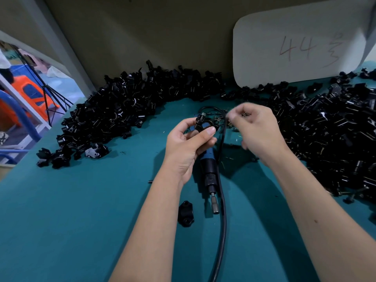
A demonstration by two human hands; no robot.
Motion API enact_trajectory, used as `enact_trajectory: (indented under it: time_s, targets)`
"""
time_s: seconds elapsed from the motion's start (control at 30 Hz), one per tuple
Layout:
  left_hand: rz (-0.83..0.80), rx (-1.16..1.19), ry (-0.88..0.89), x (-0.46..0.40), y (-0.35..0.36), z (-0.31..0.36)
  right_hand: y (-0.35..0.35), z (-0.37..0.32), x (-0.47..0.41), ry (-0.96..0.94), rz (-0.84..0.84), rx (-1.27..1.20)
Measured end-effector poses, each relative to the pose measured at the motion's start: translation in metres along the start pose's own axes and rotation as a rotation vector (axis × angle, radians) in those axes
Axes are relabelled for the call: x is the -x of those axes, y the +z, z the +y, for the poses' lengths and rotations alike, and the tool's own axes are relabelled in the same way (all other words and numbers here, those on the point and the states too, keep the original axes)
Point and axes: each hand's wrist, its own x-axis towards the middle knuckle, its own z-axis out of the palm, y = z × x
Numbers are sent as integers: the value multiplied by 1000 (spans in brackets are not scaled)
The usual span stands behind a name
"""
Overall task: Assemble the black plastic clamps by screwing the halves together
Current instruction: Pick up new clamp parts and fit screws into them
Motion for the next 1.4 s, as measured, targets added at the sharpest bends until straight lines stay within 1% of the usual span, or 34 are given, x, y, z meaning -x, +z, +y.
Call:
enact_trajectory:
  time_s: [0.07,0.1,0.2,0.27,0.33,0.47,0.53,0.6,0.67,0.73,0.8,0.9,0.93,1.0,1.07,1.2,1.23,1.33,1.4]
  targets:
    - [6,5,1,0,1,0,0,0,3,-86,-102,31]
    - [7,7,3,0,1,0,1,1,3,-116,-122,32]
    - [2,12,9,0,0,0,5,-6,3,-166,-97,-59]
    - [-3,6,6,0,-1,0,6,-7,3,-144,-148,-175]
    - [-10,-7,6,1,-2,0,6,-8,5,-124,-173,-233]
    - [-27,-19,19,3,-2,0,8,-9,5,-64,-127,-244]
    - [-47,-16,22,4,-1,0,9,-9,5,-10,-86,-296]
    - [-76,16,20,4,1,0,11,-12,7,61,-93,-463]
    - [-85,82,14,4,3,0,13,-16,9,117,-188,-693]
    - [-86,136,6,5,2,2,15,-21,11,135,-248,-802]
    - [-95,144,6,5,0,3,20,-23,11,159,-236,-800]
    - [-103,116,5,6,1,2,28,-24,12,193,-136,-743]
    - [-102,114,3,6,2,2,31,-24,13,199,-123,-758]
    - [-94,132,-2,5,2,3,34,-26,18,195,-161,-861]
    - [-83,159,-1,4,0,3,38,-28,20,190,-173,-900]
    - [-101,130,1,4,-1,3,40,-34,21,209,-61,-837]
    - [-103,128,-2,5,0,3,40,-34,22,207,-53,-827]
    - [-94,154,-6,5,0,4,37,-32,22,190,-102,-846]
    - [-98,155,-4,5,-1,4,37,-35,22,169,-73,-796]
